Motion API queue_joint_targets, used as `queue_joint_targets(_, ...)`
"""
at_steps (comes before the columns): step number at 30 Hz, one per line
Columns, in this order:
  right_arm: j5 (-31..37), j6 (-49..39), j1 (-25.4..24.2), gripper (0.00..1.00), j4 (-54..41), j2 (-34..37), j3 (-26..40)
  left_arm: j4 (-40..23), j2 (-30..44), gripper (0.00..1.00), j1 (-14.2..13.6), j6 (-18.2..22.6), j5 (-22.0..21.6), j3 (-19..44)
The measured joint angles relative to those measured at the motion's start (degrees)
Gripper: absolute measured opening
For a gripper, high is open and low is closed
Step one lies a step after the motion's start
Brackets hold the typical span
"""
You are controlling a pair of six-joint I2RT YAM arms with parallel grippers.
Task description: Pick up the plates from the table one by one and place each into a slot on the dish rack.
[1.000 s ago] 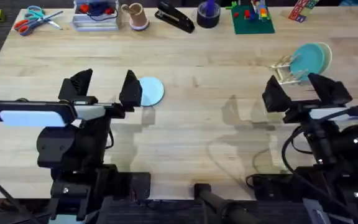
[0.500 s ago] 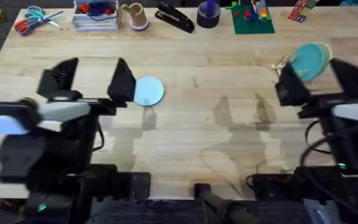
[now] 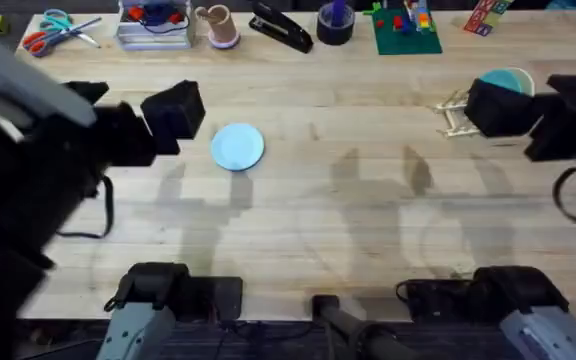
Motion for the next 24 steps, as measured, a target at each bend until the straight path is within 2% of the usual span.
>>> queue_joint_targets(3,-0.04,-0.02,0.00,0.993,-6.61,7.26,6.90,-7.05,7.06,0.993,0.00,0.00,0.34,6.88)
queue_joint_targets(7,-0.22,-0.02,0.00,0.994,-14.85,17.14,14.99,-13.44,15.08,0.993,0.00,-0.02,1.63,13.74)
queue_joint_targets(13,-0.24,-0.02,0.00,0.994,-24.05,29.30,23.73,-19.53,24.60,0.993,0.00,-0.02,4.15,19.56)
queue_joint_targets(18,-0.38,-0.02,0.02,0.993,-25.34,34.78,26.15,-22.01,30.15,0.992,0.00,-0.02,6.81,21.53)
queue_joint_targets(24,-0.39,-0.02,0.02,0.995,-25.43,35.85,26.22,-22.55,33.81,0.993,0.00,-0.01,8.04,21.57)
